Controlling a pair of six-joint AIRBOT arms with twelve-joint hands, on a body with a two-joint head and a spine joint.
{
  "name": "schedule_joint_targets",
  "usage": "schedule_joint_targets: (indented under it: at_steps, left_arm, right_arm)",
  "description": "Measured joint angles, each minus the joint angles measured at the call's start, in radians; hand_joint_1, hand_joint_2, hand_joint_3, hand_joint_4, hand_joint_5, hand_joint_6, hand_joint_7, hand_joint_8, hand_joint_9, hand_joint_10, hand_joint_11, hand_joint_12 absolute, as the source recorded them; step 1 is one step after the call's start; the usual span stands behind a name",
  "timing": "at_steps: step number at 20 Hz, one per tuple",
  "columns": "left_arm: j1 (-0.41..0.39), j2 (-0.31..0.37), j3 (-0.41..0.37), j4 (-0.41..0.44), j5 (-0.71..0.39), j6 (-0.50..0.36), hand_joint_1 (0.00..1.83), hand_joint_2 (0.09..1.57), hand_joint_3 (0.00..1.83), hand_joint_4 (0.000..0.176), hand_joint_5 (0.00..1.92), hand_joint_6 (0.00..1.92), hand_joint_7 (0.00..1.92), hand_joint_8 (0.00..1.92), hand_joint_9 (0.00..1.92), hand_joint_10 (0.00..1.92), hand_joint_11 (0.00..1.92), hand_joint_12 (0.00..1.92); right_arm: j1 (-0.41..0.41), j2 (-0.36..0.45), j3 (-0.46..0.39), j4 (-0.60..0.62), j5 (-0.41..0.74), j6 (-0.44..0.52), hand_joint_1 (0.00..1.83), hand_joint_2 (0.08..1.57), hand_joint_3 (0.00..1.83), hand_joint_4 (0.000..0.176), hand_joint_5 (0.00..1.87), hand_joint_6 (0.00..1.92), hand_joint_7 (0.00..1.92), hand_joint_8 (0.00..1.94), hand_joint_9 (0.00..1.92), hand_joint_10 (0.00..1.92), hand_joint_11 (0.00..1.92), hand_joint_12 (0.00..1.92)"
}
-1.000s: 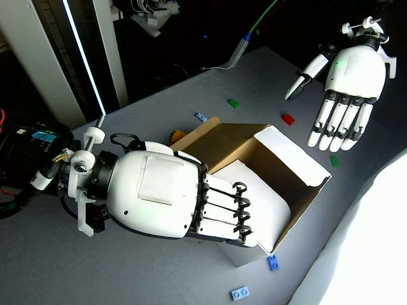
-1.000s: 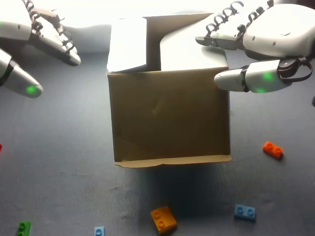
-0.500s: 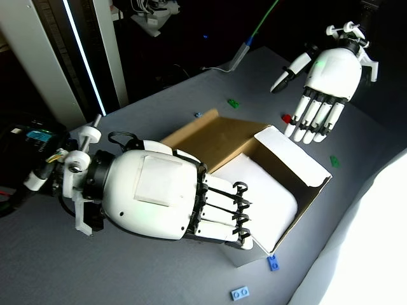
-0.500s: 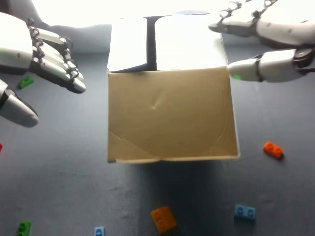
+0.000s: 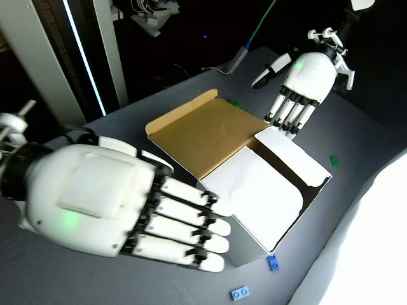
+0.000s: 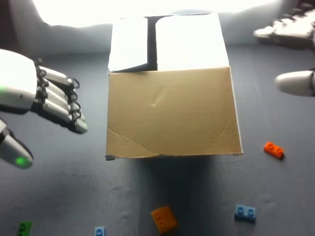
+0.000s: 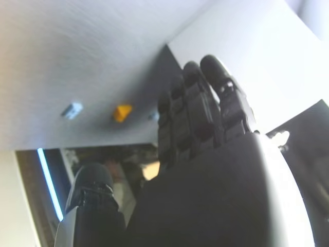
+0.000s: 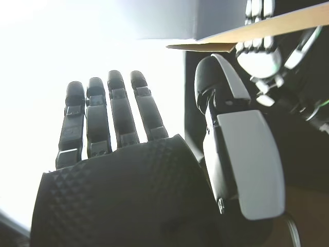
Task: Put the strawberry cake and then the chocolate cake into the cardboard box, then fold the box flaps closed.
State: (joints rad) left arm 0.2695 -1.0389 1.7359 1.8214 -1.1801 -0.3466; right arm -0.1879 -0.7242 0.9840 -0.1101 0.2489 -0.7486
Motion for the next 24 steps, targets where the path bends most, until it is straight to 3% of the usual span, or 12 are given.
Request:
schedule_joint_targets:
  at_steps: [3,5,9,13,18,21,24]
  left_arm:
    - [0.019,0.019,-0.068,-0.032,-0.016,0.023,0.00,1.16,0.00,0.000,0.31,0.00,0.37,0.00,0.38,0.00,0.00,0.98]
    - [0.023,0.031,-0.101,-0.039,-0.021,0.033,0.00,1.16,0.00,0.000,0.31,0.00,0.37,0.00,0.38,0.00,0.00,0.97]
    - [0.053,0.046,-0.167,-0.060,-0.019,0.034,0.00,1.17,0.00,0.000,0.33,0.00,0.38,0.00,0.39,0.00,0.00,1.03]
    - [0.091,0.058,-0.230,-0.069,-0.011,0.038,0.00,1.18,0.00,0.000,0.32,0.00,0.35,0.01,0.37,0.00,0.00,0.98]
    - [0.112,0.059,-0.274,-0.089,0.024,0.039,0.00,1.17,0.00,0.000,0.32,0.00,0.36,0.01,0.37,0.00,0.00,0.98]
    - [0.116,0.059,-0.306,-0.129,0.060,0.043,0.00,1.17,0.00,0.000,0.28,0.00,0.33,0.00,0.35,0.01,0.00,0.93]
    - [0.116,0.059,-0.318,-0.166,0.084,0.046,0.00,1.18,0.00,0.000,0.27,0.00,0.32,0.00,0.32,0.00,0.00,0.91]
  right_arm:
    - [-0.069,0.089,-0.029,0.045,0.076,0.000,0.08,1.32,0.00,0.000,0.12,0.01,0.17,0.00,0.12,0.00,0.00,0.64]
    - [-0.121,0.146,-0.063,0.043,0.103,-0.016,0.10,1.31,0.00,0.000,0.12,0.00,0.15,0.00,0.10,0.00,0.00,0.55]
    - [-0.138,0.218,-0.093,0.048,0.076,-0.034,0.08,1.32,0.00,0.000,0.11,0.00,0.17,0.01,0.14,0.02,0.00,0.54]
    - [-0.116,0.235,-0.077,0.140,-0.067,-0.035,0.00,1.33,0.00,0.000,0.10,0.01,0.17,0.00,0.12,0.01,0.00,0.26]
    - [-0.116,0.232,-0.077,0.140,-0.072,-0.059,0.00,1.33,0.00,0.000,0.12,0.01,0.19,0.01,0.14,0.02,0.00,0.31]
    - [-0.113,0.230,-0.077,0.140,-0.068,-0.060,0.00,1.32,0.00,0.000,0.06,0.01,0.11,0.00,0.05,0.00,0.00,0.01]
    - [-0.113,0.230,-0.077,0.140,-0.067,-0.061,0.06,1.31,0.00,0.000,0.06,0.01,0.11,0.00,0.07,0.01,0.01,0.01]
